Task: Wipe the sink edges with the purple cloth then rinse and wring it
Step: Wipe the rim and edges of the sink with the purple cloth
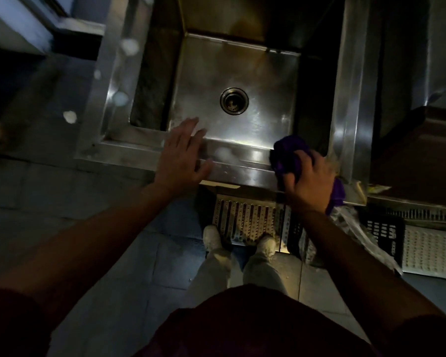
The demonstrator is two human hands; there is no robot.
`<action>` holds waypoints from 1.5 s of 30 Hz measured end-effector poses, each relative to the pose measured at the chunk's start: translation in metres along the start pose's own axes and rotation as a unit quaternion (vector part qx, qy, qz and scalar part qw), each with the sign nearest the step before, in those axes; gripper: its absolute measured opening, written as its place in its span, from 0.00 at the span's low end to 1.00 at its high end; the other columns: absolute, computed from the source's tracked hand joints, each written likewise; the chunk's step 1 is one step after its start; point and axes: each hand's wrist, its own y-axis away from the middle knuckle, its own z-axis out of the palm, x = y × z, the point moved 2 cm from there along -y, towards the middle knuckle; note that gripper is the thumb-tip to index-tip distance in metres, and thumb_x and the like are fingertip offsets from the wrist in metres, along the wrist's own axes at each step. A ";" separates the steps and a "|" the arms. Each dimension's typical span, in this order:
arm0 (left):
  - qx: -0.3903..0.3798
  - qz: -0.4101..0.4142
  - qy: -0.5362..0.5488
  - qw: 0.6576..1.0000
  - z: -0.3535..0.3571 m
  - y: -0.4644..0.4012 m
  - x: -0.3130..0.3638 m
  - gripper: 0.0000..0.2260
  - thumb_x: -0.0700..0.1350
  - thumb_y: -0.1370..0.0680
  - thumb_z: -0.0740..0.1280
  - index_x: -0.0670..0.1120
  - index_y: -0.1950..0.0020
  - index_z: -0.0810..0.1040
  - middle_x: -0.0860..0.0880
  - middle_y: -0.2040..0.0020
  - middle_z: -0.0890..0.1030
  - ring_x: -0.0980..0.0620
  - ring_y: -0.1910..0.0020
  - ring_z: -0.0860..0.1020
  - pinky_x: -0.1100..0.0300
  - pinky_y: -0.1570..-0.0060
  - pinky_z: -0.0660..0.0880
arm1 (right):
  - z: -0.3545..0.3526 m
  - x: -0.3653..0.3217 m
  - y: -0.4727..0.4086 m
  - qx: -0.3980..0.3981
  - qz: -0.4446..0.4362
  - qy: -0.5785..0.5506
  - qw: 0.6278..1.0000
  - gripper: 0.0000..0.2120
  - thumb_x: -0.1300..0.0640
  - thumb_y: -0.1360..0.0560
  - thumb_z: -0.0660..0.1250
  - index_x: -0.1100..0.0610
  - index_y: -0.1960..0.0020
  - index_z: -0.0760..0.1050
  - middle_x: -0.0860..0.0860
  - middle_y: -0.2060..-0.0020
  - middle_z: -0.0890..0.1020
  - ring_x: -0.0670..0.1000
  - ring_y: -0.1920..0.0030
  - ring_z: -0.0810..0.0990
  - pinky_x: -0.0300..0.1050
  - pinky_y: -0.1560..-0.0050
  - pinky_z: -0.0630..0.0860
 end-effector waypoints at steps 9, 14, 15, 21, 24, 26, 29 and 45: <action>0.011 -0.253 -0.091 0.963 -0.012 0.071 -0.090 0.39 0.63 0.20 0.59 0.37 0.21 0.54 0.35 0.20 0.53 0.36 0.20 0.50 0.38 0.23 0.51 | 0.009 -0.004 0.000 0.029 0.025 0.018 0.999 0.27 0.46 0.29 0.59 0.55 0.33 0.71 0.63 0.35 0.74 0.65 0.36 0.72 0.61 0.34 0.66; 0.005 -0.256 -0.108 0.961 -0.004 0.073 -0.088 0.37 0.62 0.18 0.56 0.34 0.22 0.55 0.32 0.21 0.53 0.34 0.21 0.49 0.39 0.23 0.48 | 0.013 -0.009 0.000 0.048 0.016 0.009 0.999 0.26 0.47 0.29 0.60 0.56 0.33 0.72 0.64 0.35 0.73 0.66 0.36 0.72 0.60 0.35 0.67; 0.009 -0.253 -0.110 0.961 -0.004 0.073 -0.088 0.36 0.61 0.18 0.56 0.34 0.23 0.55 0.32 0.21 0.53 0.34 0.21 0.49 0.39 0.23 0.48 | 0.015 -0.016 0.000 0.052 -0.001 0.003 0.999 0.26 0.48 0.28 0.61 0.57 0.33 0.72 0.64 0.34 0.73 0.66 0.35 0.72 0.61 0.35 0.68; 0.011 -0.249 -0.100 0.963 -0.006 0.072 -0.090 0.37 0.61 0.19 0.57 0.33 0.23 0.55 0.32 0.21 0.55 0.34 0.21 0.51 0.38 0.23 0.50 | 0.049 -0.117 -0.004 0.018 -0.018 -0.054 0.998 0.28 0.48 0.25 0.63 0.48 0.25 0.66 0.55 0.29 0.71 0.59 0.30 0.70 0.56 0.30 0.67; -0.007 -0.251 -0.106 0.962 -0.009 0.072 -0.088 0.38 0.63 0.19 0.55 0.33 0.22 0.55 0.33 0.21 0.54 0.35 0.20 0.50 0.39 0.23 0.49 | 0.054 -0.153 -0.022 0.023 -0.026 -0.134 0.990 0.24 0.53 0.26 0.64 0.51 0.29 0.73 0.53 0.35 0.78 0.55 0.36 0.75 0.53 0.33 0.70; -0.016 -0.250 -0.118 0.961 -0.010 0.072 -0.087 0.38 0.63 0.19 0.54 0.33 0.23 0.56 0.32 0.21 0.55 0.34 0.21 0.50 0.38 0.23 0.49 | 0.049 -0.161 -0.038 0.001 -0.018 -0.224 0.975 0.22 0.55 0.26 0.63 0.51 0.32 0.75 0.51 0.38 0.80 0.53 0.38 0.77 0.54 0.35 0.73; -0.028 -0.254 -0.140 0.957 -0.010 0.072 -0.086 0.38 0.63 0.19 0.52 0.33 0.23 0.57 0.32 0.21 0.55 0.35 0.21 0.50 0.39 0.22 0.49 | 0.042 -0.168 -0.051 -0.045 -0.037 -0.282 0.958 0.21 0.55 0.24 0.61 0.49 0.31 0.74 0.49 0.37 0.79 0.50 0.37 0.76 0.53 0.34 0.73; 0.038 -0.265 -0.091 0.959 -0.005 0.072 -0.089 0.35 0.61 0.20 0.58 0.35 0.24 0.62 0.35 0.22 0.60 0.36 0.21 0.52 0.43 0.22 0.45 | 0.026 -0.070 -0.028 -0.119 -0.255 -0.068 0.957 0.26 0.47 0.25 0.65 0.53 0.29 0.73 0.59 0.27 0.69 0.60 0.27 0.67 0.61 0.30 0.66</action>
